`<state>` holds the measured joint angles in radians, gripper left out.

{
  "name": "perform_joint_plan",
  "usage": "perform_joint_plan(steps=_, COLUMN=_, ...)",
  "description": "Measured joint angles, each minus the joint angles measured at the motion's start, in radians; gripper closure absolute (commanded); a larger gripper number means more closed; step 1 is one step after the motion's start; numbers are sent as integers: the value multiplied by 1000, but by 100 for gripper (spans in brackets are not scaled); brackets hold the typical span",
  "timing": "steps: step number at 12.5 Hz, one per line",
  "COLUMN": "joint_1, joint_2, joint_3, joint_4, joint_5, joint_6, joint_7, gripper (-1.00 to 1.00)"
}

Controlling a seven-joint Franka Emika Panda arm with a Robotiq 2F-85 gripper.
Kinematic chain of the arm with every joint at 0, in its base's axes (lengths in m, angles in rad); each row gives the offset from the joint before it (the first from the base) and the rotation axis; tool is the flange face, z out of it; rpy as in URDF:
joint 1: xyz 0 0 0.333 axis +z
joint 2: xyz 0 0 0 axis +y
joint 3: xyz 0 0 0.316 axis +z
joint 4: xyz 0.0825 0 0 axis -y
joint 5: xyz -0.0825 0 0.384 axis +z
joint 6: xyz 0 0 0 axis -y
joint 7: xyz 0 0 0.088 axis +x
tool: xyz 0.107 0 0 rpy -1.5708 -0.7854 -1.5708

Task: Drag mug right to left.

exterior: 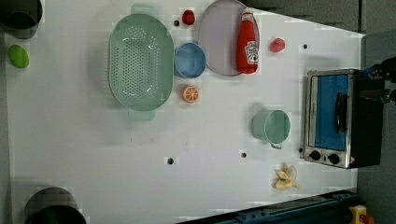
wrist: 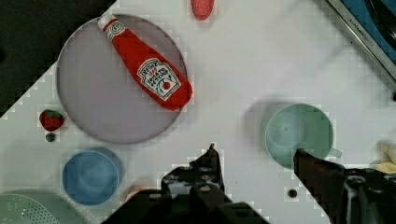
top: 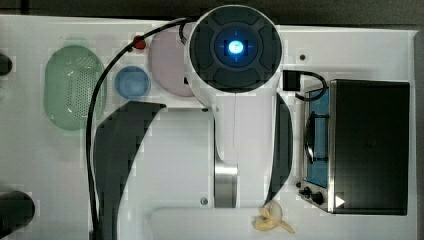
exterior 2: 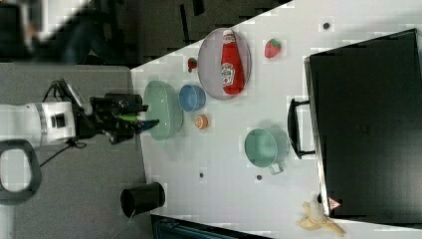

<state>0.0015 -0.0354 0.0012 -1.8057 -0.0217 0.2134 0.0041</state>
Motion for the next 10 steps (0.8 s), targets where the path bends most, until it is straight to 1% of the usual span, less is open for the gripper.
perform_joint_plan(steps=2, joint_1=-67, joint_2=-189, joint_3=40, joint_4=-206, joint_5=11, joint_6=-114, joint_7=-5, gripper=-79)
perform_joint_plan(steps=3, joint_1=-83, joint_2=-283, joint_3=40, joint_4=-284, joint_5=18, joint_6=-144, joint_7=-6, gripper=-98)
perform_joint_plan(steps=4, joint_1=-86, joint_2=-356, joint_3=34, joint_4=-333, joint_5=17, joint_6=-147, joint_7=-8, gripper=-100)
perform_joint_plan(steps=5, joint_1=-89, joint_2=-403, joint_3=32, joint_4=-351, joint_5=18, joint_6=-142, joint_7=-8, gripper=-100)
perform_joint_plan(steps=6, joint_1=-90, joint_2=-420, joint_3=33, joint_4=-347, joint_5=18, joint_6=-122, joint_7=-8, gripper=-100)
perform_joint_plan(steps=8, joint_1=-88, joint_2=-407, joint_3=32, joint_4=-354, joint_5=18, joint_6=-45, joint_7=-8, gripper=-100)
perform_joint_plan(steps=10, joint_1=-94, joint_2=-345, joint_3=34, joint_4=-394, joint_5=18, joint_6=16, joint_7=-15, gripper=-100)
